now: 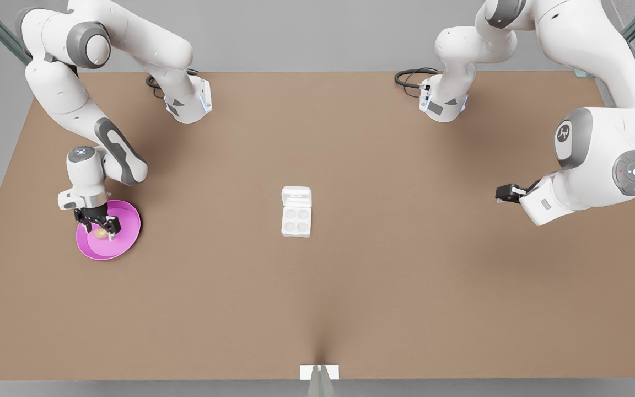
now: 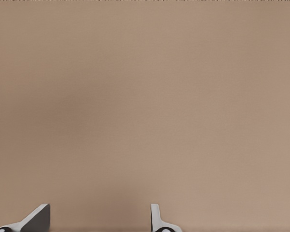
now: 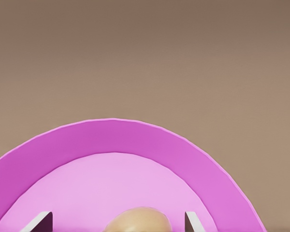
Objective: Pack egg into the box and close the box lid
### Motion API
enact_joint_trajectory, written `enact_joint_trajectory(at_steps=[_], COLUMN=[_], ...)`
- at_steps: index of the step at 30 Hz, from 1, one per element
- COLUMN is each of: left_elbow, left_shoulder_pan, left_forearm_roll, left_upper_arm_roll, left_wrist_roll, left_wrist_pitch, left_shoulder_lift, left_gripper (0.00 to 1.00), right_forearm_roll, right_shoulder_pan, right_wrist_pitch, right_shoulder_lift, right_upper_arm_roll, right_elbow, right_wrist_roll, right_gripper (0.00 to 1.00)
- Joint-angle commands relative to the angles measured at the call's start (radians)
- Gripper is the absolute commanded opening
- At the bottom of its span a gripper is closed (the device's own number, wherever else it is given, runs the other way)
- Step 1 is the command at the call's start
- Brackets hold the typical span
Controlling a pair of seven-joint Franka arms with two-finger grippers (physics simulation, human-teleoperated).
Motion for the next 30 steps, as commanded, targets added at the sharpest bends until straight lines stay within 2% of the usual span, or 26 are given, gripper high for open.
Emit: enact_joint_trajectory(at_steps=[1,8,10,12,13,18,28,29,30], left_elbow=[0.0,0.0,0.0,0.002,0.0,0.0,0.0,0.0,0.0], left_shoulder_pan=[0.0,0.0,0.0,0.0,0.0,0.005,0.006,0.006,0.006], left_forearm_roll=[-0.001,-0.001,-0.001,-0.001,-0.001,-0.001,-0.01,-0.01,-0.01], left_upper_arm_roll=[0.0,0.0,0.0,0.0,0.0,0.0,0.0,0.0,0.0], left_wrist_roll=[0.0,0.0,0.0,0.0,0.0,0.0,0.0,0.0,0.0], left_wrist_pitch=[0.0,0.0,0.0,0.0,0.0,0.0,-0.002,0.0,0.0], left_shoulder_lift=[0.001,0.007,0.007,0.007,0.007,0.008,0.007,0.008,0.008], left_gripper=[1.0,1.0,1.0,1.0,1.0,1.0,1.0,1.0,1.0], right_forearm_roll=[0.0,0.0,0.002,0.002,0.002,0.002,0.002,0.003,0.003], right_shoulder_pan=[0.0,-0.012,-0.012,-0.011,-0.012,-0.011,-0.011,-0.011,-0.009], right_wrist_pitch=[0.0,0.0,0.0,0.0,0.0,0.0,-0.002,-0.002,-0.002], right_shoulder_lift=[0.0,0.017,0.017,0.017,0.017,0.015,0.009,0.006,0.006], right_upper_arm_roll=[0.0,0.0,0.0,0.0,0.0,0.0,0.0,0.002,0.002], right_elbow=[-0.002,-0.001,0.004,0.004,0.004,0.01,0.01,0.015,0.018], right_wrist_roll=[0.0,0.005,0.005,0.006,0.005,0.006,0.008,0.009,0.015], right_gripper=[1.0,1.0,0.76,0.7,0.61,0.56,0.57,0.82,0.81])
